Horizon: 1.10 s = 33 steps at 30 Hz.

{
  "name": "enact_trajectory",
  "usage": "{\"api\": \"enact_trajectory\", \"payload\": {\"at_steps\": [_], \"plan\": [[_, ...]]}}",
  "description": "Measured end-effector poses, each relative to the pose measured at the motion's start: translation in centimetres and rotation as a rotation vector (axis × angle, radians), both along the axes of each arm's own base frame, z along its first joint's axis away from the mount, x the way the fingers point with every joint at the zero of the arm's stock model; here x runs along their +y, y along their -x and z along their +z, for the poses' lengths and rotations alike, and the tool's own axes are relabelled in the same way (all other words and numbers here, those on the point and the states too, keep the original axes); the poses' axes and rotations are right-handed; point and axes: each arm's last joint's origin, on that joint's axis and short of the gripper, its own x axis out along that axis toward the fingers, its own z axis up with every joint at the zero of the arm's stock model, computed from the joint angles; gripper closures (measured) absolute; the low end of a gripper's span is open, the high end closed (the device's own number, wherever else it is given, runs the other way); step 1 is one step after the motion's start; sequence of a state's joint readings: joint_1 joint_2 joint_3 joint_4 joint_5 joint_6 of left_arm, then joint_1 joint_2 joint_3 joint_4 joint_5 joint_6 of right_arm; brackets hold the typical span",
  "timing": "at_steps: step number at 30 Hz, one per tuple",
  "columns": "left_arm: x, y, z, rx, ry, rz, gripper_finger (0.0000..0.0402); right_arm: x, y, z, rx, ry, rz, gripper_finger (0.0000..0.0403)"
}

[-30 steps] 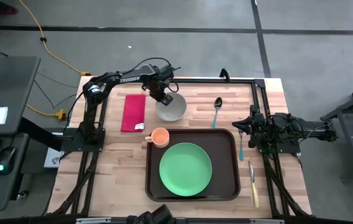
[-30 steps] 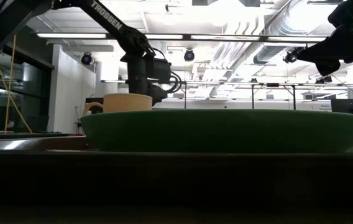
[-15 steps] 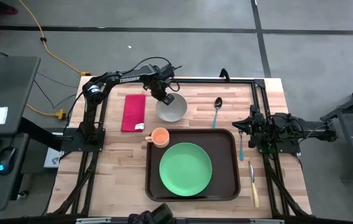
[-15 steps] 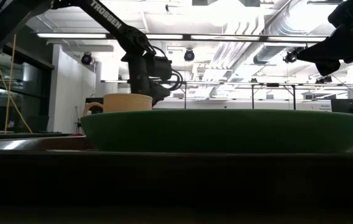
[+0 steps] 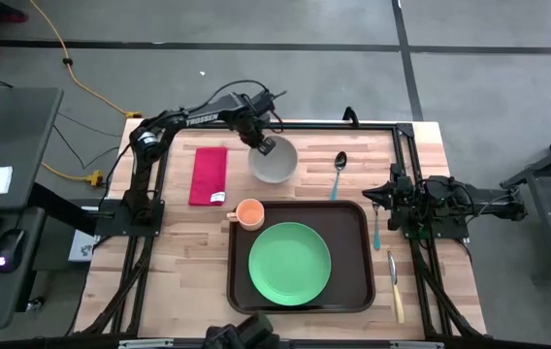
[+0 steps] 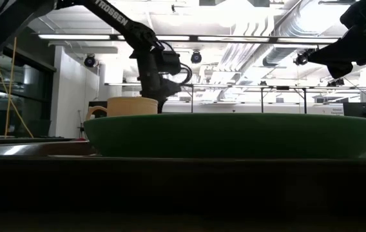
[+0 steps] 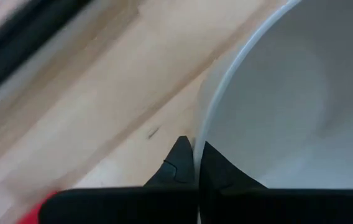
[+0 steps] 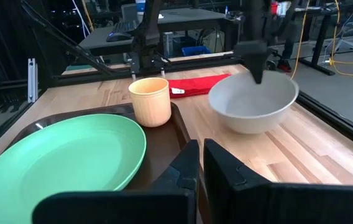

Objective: Set up tray
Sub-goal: Put the gray bowl on top of the green plate on the brown serving tray

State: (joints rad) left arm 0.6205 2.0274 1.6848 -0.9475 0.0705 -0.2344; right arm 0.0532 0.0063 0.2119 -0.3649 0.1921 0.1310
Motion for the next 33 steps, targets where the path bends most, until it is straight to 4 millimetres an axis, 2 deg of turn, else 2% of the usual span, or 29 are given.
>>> {"api": "enact_trajectory", "payload": {"at_steps": [6,19,23,33], "plan": [[0.8,0.1,2.6,-0.041,0.006,-0.010,0.0383,0.0,0.0,0.0,0.003,0.000,0.000,0.0402],[0.5,0.1,8.0,-0.135,0.049,-0.067,0.0383,0.0,0.0,-0.1,0.015,0.016,0.002,0.0402],[0.0,0.1,9.1,-0.174,0.114,-0.095,0.0383,0.0,0.0,-0.1,0.015,0.019,0.003,0.0402],[-2.6,-0.7,9.9,-0.170,0.210,-0.169,0.0383,0.0,0.0,-0.1,0.017,0.026,0.004,0.0402]]}}
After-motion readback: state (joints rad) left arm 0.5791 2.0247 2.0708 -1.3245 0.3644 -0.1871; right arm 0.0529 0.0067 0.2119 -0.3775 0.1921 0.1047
